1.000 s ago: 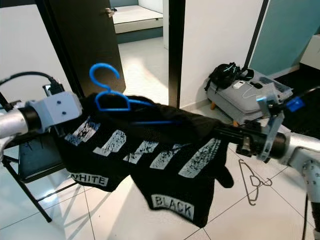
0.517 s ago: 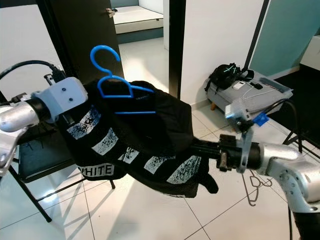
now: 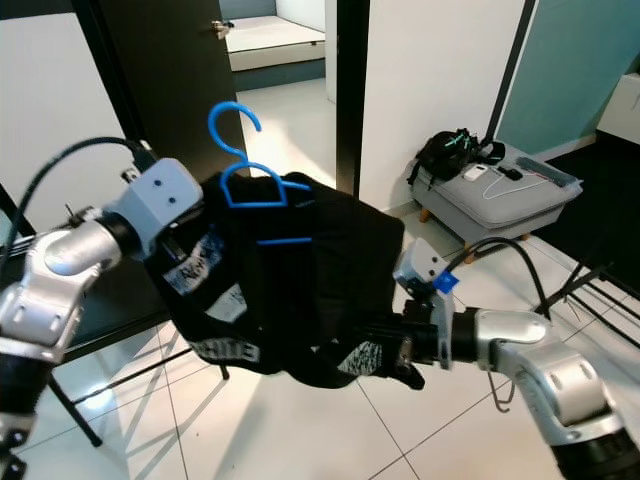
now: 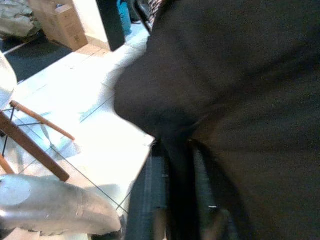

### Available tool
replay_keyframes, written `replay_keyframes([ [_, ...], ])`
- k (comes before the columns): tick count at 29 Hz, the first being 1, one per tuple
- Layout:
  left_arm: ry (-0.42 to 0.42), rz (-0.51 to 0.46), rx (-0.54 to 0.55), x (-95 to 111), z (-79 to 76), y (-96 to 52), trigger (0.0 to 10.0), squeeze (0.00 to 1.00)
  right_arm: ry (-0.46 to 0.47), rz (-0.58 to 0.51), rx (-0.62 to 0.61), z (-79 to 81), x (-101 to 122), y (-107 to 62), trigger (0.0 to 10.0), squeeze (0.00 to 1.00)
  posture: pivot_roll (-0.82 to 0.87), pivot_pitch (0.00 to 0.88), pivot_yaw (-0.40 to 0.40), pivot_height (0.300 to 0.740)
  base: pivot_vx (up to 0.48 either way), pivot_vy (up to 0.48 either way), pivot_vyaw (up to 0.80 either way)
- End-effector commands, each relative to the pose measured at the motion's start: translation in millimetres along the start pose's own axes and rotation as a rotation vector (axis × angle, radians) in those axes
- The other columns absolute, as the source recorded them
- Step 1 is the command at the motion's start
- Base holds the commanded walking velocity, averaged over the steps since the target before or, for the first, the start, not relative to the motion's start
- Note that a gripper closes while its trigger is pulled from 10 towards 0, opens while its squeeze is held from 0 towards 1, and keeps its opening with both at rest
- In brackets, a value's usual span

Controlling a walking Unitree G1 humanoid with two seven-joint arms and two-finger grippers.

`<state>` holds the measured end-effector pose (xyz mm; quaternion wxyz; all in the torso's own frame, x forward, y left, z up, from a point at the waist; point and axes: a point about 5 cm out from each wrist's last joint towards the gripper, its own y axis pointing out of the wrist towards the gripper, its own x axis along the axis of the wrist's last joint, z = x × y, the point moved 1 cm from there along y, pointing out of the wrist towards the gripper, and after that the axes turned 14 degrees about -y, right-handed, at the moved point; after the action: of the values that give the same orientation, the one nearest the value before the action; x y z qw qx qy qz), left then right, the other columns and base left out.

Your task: Hang hanger

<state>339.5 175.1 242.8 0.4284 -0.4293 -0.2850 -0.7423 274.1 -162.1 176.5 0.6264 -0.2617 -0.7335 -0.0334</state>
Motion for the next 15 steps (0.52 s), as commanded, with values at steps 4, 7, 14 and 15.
replay_keyframes([
  [4, -0.055, -0.056, 0.038, 9, -2.6, -0.5, 0.0, 0.00, 0.023, 0.017, -0.056, -5.9, -7, 2.5, 10.0, 1.00, -0.01, 0.000, 0.009, 0.740, 0.000, 0.000, 0.00],
  [7, -0.082, -0.053, 0.049, 5, -4.9, -1.7, 0.0, 0.00, 0.040, 0.004, -0.091, -10.8, -8, -0.6, 10.0, 1.00, -0.01, 0.000, 0.008, 0.740, 0.000, 0.000, 0.00],
  [14, -0.127, 0.005, 0.193, -24, -1.6, -14.7, 0.0, 0.00, 0.151, -0.056, -0.201, -21.0, -22, -21.0, 10.0, 1.00, -0.02, 0.000, 0.011, 0.740, 0.000, 0.000, 0.00],
  [15, -0.127, 0.005, 0.193, -24, -1.6, -14.7, 0.0, 0.00, 0.151, -0.056, -0.201, -21.0, -22, -21.0, 10.0, 1.00, -0.02, 0.000, 0.011, 0.740, 0.000, 0.000, 0.00],
])
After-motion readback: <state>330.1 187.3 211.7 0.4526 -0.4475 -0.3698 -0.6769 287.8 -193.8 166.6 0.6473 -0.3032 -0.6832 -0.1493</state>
